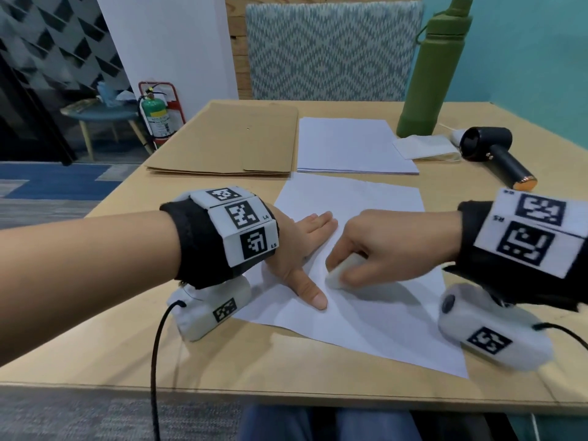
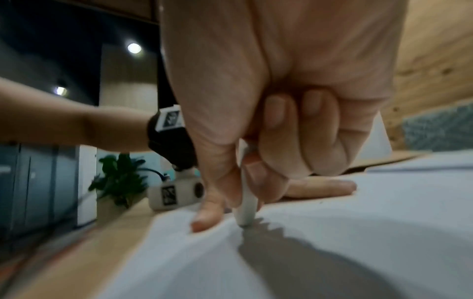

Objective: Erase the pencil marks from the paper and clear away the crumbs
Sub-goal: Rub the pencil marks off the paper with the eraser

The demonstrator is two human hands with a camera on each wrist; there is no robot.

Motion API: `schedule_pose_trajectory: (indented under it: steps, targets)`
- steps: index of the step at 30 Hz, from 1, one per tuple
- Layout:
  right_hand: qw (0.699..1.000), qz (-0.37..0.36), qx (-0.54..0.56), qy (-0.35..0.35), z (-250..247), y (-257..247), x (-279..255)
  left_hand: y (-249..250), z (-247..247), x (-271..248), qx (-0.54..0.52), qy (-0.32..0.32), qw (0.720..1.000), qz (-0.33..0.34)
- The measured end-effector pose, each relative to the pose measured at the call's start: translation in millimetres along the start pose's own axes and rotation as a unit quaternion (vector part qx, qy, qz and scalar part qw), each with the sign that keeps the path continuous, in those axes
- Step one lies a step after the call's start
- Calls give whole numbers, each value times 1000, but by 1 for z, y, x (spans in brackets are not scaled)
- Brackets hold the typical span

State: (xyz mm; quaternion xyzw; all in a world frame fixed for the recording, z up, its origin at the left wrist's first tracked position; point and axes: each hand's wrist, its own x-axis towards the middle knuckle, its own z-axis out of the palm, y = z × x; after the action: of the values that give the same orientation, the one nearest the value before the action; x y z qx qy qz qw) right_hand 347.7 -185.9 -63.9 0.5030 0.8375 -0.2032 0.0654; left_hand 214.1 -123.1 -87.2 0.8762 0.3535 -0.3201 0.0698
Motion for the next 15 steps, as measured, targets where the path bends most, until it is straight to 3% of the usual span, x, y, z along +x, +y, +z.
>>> schedule_pose_trajectory:
  steps: [2, 6, 12, 15]
  targets:
    - [1000, 9, -7, 3, -3, 1, 2, -1, 0, 1, 2, 0, 1000, 0]
    - [994, 55, -29, 91, -6, 12, 16, 0, -1, -2, -23, 8, 1000, 12]
    - [999, -20, 17, -33, 0, -3, -4, 2, -1, -2, 9, -7, 1000, -10]
    - [999, 4, -39, 36, -4, 5, 10, 3, -3, -5, -6, 1, 1000, 3]
